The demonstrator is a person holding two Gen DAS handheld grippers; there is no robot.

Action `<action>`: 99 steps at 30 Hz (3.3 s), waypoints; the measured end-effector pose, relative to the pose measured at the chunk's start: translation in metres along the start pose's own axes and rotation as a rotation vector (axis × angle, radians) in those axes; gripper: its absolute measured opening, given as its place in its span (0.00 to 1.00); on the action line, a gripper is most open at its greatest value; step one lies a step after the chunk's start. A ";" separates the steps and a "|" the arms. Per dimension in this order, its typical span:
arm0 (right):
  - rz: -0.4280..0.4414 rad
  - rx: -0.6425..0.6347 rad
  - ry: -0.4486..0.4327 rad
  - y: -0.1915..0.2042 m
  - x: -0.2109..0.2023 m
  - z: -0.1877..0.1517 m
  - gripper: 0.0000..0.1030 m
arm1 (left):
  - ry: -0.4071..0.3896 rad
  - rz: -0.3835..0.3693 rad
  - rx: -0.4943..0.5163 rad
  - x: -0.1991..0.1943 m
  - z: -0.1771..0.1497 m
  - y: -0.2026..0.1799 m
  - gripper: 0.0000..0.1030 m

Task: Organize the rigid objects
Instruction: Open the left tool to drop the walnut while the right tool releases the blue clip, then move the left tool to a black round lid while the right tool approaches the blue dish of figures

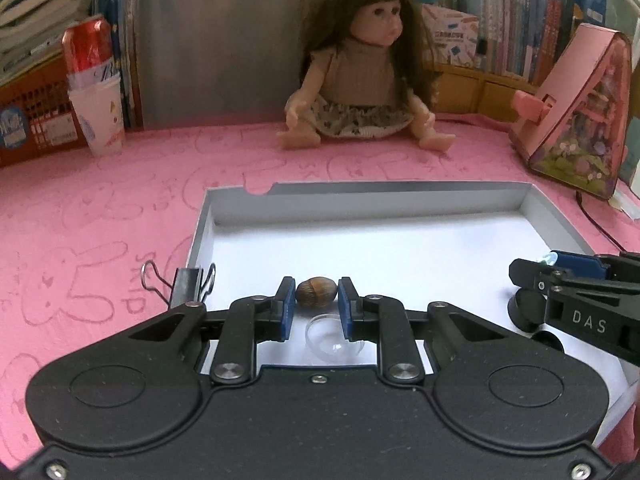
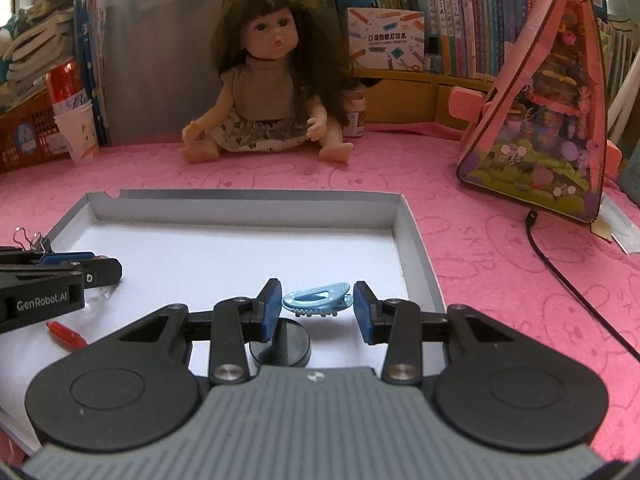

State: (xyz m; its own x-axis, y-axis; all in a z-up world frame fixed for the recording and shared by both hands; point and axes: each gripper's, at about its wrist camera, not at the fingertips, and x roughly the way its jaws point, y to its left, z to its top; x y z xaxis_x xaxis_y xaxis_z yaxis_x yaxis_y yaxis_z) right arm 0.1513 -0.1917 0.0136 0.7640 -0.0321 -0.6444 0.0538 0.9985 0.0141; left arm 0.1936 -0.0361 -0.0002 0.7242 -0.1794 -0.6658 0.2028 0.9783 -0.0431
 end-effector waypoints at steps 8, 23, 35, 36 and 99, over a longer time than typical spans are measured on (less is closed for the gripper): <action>0.008 0.022 0.067 -0.002 0.008 0.004 0.43 | -0.004 0.015 0.023 0.000 -0.001 -0.003 0.21; 0.056 0.044 -0.081 -0.013 -0.040 0.009 0.79 | -0.116 0.013 0.008 -0.052 -0.002 -0.001 0.65; 0.065 -0.090 -0.211 -0.004 -0.103 -0.031 0.84 | -0.162 -0.014 -0.002 -0.121 -0.046 -0.011 0.73; 0.064 -0.096 -0.216 -0.003 -0.106 -0.036 0.84 | -0.159 -0.018 -0.006 -0.123 -0.050 -0.012 0.73; 0.003 -0.083 -0.108 -0.012 -0.119 -0.117 0.84 | -0.055 0.054 -0.007 -0.143 -0.132 -0.016 0.45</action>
State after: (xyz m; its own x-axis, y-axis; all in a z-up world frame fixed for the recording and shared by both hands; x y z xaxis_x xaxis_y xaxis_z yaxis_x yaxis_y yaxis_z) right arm -0.0156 -0.1951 0.0010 0.8288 -0.0296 -0.5587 0.0019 0.9987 -0.0501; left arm 0.0000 -0.0122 -0.0027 0.7694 -0.1318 -0.6251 0.1581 0.9873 -0.0137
